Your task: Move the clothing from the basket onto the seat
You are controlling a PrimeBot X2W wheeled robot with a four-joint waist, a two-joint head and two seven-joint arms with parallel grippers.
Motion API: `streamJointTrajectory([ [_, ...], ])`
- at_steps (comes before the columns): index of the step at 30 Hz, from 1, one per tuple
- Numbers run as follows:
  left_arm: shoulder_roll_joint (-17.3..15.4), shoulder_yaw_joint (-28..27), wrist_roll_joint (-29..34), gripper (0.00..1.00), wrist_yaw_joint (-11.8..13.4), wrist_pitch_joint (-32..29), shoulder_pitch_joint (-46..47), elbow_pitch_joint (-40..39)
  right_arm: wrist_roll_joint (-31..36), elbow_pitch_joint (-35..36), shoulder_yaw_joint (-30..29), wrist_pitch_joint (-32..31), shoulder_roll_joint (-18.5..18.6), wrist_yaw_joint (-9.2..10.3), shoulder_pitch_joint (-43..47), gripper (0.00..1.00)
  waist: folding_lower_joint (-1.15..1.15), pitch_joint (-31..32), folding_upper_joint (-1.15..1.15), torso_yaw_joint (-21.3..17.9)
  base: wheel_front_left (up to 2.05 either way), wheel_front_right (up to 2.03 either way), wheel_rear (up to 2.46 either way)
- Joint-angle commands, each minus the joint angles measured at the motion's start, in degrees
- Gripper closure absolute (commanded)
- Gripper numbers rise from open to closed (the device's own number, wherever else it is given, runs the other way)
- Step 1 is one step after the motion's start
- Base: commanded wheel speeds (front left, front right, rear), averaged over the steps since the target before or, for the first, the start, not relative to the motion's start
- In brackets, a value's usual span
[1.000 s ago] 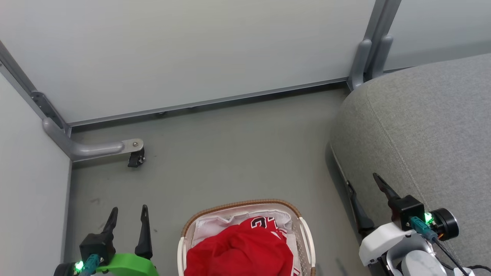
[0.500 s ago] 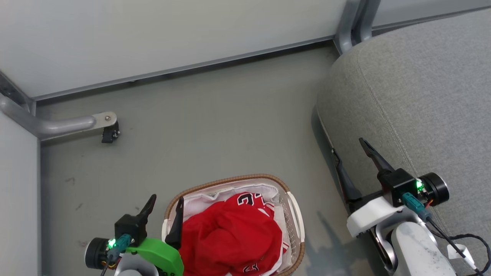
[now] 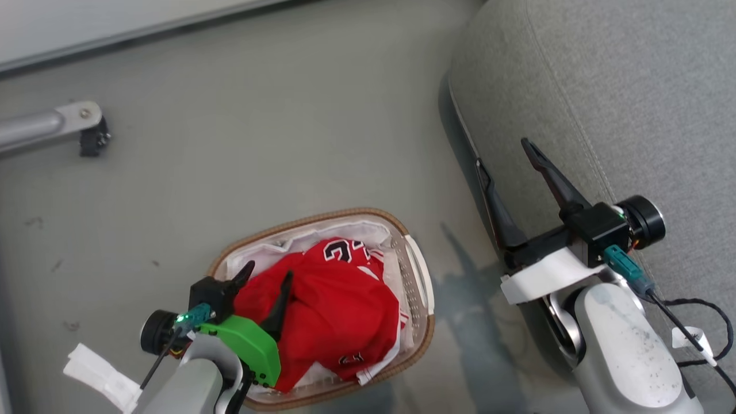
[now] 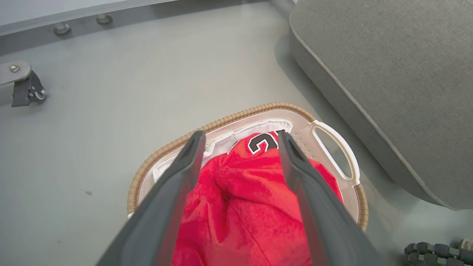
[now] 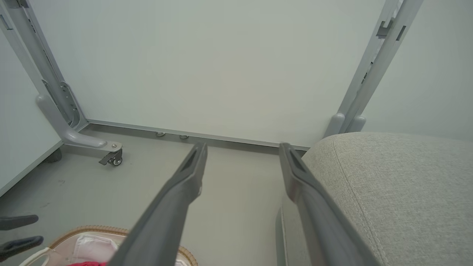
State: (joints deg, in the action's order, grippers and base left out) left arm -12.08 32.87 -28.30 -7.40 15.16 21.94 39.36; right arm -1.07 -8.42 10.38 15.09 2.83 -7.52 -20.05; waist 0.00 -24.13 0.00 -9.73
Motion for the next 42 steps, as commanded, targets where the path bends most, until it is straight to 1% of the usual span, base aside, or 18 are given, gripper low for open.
streamJointTrajectory([
  [1, -1.07, 1.87, -1.52, 0.0, -0.15, 0.0, 2.05, 1.09, -0.61, 0.62, 0.27, 0.12, 0.15, 0.06, -1.29, 0.0, 0.0, -6.37, 0.0, -3.07, 0.0, 0.0, 0.0],
  [8, -3.38, 14.0, -10.4, 0.0, -0.15, -0.02, 8.9, 6.28, -2.19, 2.44, 0.89, 0.11, 0.13, 0.06, -3.95, 0.0, 0.0, -12.69, 0.0, -4.27, 0.0, 0.0, 0.0],
  [14, -4.9, 22.95, -18.24, 0.0, -0.15, -2.99, 14.15, 8.91, -3.09, 3.14, 0.7, 0.12, 0.15, 0.06, -5.7, 0.0, 0.0, -17.1, 0.0, -4.71, 0.0, 0.0, 0.0],
  [18, -5.53, 27.43, -22.82, 0.0, -0.15, -5.16, 16.92, 9.49, -3.52, 3.7, 0.5, 0.12, 0.15, 0.06, -6.69, 0.0, 0.0, -19.36, 0.0, -4.95, 0.0, 0.0, 0.0],
  [23, -6.58, 31.96, -27.07, 0.0, -0.15, -6.86, 19.2, 10.44, -3.59, 4.12, 0.28, 0.12, 0.14, 0.06, -7.6, 0.0, 0.0, -21.52, 0.0, -4.96, 0.0, 0.0, 0.0],
  [30, -6.88, 36.63, -32.61, 0.0, -0.15, -6.95, 21.29, 10.57, -4.03, 4.14, 0.05, 0.12, 0.15, 0.06, -8.73, 0.0, 0.0, -22.93, 0.0, -4.71, 0.0, 0.0, 0.0],
  [31, -6.94, 37.19, -33.22, 0.08, -0.15, -6.52, 21.63, 10.42, -4.04, 4.06, 0.06, 0.12, 0.16, 0.06, -8.86, 0.0, 0.0, -22.93, 0.0, -4.62, 0.0, 0.0, 0.0],
  [33, -6.97, 38.19, -33.93, 1.0, -0.15, -5.74, 21.78, 9.98, -4.14, 3.79, 0.12, 0.12, 0.15, 0.06, -8.91, 0.0, 0.0, -22.65, 0.0, -4.45, 0.0, 0.0, 0.0],
  [36, -6.8, 39.04, -34.44, 1.0, -0.15, -3.44, 21.62, 9.97, -4.32, 3.18, 0.07, 0.12, 0.17, 0.06, -8.75, 0.0, 0.0, -21.26, 0.0, -4.14, 0.0, 0.0, 0.0],
  [38, -6.55, 39.51, -33.71, 1.0, -0.15, -2.05, 21.27, 10.27, -4.17, 2.92, -0.01, 0.11, 0.17, 0.06, -8.37, 0.0, 0.0, -19.79, 0.0, -3.92, 0.0, 0.0, 0.0],
  [42, -5.76, 39.94, -34.46, 1.0, -0.15, -0.36, 19.09, 10.96, -3.81, 2.03, -0.43, 0.12, 0.18, 0.06, -7.11, 0.0, 0.0, -15.72, 0.0, -3.32, 0.0, 0.0, 0.0],
])
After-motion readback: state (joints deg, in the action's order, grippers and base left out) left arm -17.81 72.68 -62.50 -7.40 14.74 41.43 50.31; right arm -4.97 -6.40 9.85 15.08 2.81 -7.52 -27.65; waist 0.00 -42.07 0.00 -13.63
